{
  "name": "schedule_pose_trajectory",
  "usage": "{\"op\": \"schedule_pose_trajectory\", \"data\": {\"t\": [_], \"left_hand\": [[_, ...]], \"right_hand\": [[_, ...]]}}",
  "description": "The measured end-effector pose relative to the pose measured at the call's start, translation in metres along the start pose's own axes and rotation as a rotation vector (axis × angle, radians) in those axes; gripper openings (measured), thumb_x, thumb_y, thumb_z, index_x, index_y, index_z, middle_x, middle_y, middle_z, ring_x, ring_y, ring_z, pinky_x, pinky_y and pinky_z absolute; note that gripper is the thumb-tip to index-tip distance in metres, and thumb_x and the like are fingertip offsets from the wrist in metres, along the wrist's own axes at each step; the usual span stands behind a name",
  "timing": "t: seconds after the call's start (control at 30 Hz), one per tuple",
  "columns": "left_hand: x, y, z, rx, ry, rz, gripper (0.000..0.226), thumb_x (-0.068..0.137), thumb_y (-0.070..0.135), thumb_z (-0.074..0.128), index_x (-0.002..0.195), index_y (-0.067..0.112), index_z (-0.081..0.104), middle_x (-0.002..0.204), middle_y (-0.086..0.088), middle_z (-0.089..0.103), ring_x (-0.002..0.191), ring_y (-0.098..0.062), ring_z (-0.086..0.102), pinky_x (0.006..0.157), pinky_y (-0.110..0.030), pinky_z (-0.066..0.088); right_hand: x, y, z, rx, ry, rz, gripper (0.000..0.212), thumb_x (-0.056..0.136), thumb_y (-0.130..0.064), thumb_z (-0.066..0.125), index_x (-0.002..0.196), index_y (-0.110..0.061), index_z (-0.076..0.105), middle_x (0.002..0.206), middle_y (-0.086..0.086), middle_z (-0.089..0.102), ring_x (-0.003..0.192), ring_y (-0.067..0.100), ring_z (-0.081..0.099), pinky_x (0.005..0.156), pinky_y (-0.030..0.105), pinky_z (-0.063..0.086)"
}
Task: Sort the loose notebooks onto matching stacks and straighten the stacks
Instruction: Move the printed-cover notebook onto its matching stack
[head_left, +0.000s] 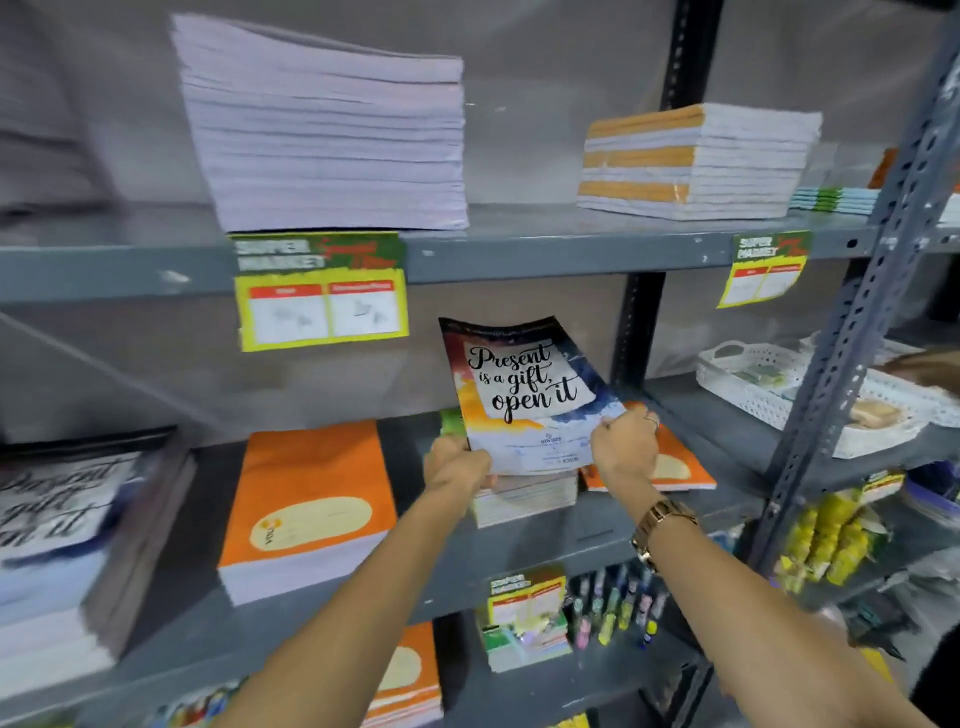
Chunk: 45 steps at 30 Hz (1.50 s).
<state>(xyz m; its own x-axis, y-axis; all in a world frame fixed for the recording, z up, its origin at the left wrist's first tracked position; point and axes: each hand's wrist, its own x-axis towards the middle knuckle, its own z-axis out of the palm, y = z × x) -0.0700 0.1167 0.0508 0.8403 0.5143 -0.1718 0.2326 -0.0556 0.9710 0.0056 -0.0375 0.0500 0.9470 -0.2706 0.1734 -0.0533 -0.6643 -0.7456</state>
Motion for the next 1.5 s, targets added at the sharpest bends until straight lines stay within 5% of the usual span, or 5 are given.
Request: {"op": "schedule_pose_trajectory", "data": {"t": [0.43, 0.7, 0.97, 1.3, 1.5], "left_hand": [[-0.03, -0.04, -0.235, 0.102, 0.442, 0.009, 0.022, 0.071, 0.0, 0.05, 0.054, 0.014, 0.044, 0.079, -0.016, 0.058, 0.085, -0.036, 0.065, 0.083, -0.046, 0.057], [-0.044, -0.071, -0.367, 0.229, 0.674, -0.013, 0.037, 0.078, -0.011, 0.043, 0.052, 0.012, 0.03, 0.054, -0.005, 0.035, 0.053, -0.023, 0.034, 0.056, -0.031, 0.031], [-0.046, -0.098, -0.452, 0.395, 0.7, 0.021, 0.046, 0.074, -0.016, 0.04, 0.052, 0.017, 0.017, 0.053, -0.001, 0.017, 0.049, -0.018, 0.011, 0.051, -0.027, 0.009], [-0.03, -0.13, -0.469, 0.546, 0.693, -0.072, 0.039, 0.08, -0.009, 0.043, 0.047, 0.007, 0.032, 0.05, -0.011, 0.036, 0.054, -0.029, 0.038, 0.05, -0.03, 0.03], [-0.036, -0.127, -0.455, 0.559, 0.785, -0.138, 0.021, 0.087, 0.0, 0.043, 0.09, -0.009, 0.061, 0.117, -0.031, 0.051, 0.073, -0.036, 0.047, 0.065, -0.038, 0.04]], "right_hand": [[-0.175, -0.134, 0.094, 0.123, -0.279, -0.149, 0.04, 0.095, -0.016, 0.051, 0.125, 0.009, 0.043, 0.135, 0.025, 0.046, 0.122, 0.036, 0.047, 0.093, 0.037, 0.044], [-0.27, -0.203, 0.153, 0.184, -0.588, -0.175, 0.042, 0.094, -0.023, 0.054, 0.124, 0.005, 0.047, 0.132, 0.022, 0.054, 0.121, 0.035, 0.053, 0.093, 0.036, 0.046], [-0.333, -0.232, 0.197, 0.293, -0.811, -0.107, 0.043, 0.094, -0.021, 0.053, 0.126, 0.006, 0.043, 0.109, 0.02, 0.065, 0.051, 0.021, 0.056, 0.056, 0.03, 0.05], [-0.342, -0.222, 0.211, 0.293, -0.878, -0.073, 0.045, 0.083, -0.009, 0.07, 0.118, 0.008, 0.048, 0.095, 0.017, 0.065, 0.067, 0.032, 0.072, 0.069, 0.041, 0.061], [-0.328, -0.223, 0.208, 0.06, -0.884, -0.259, 0.042, 0.084, -0.024, 0.07, 0.111, 0.005, 0.057, 0.078, 0.01, 0.064, 0.054, 0.017, 0.057, 0.071, 0.033, 0.057]]}}
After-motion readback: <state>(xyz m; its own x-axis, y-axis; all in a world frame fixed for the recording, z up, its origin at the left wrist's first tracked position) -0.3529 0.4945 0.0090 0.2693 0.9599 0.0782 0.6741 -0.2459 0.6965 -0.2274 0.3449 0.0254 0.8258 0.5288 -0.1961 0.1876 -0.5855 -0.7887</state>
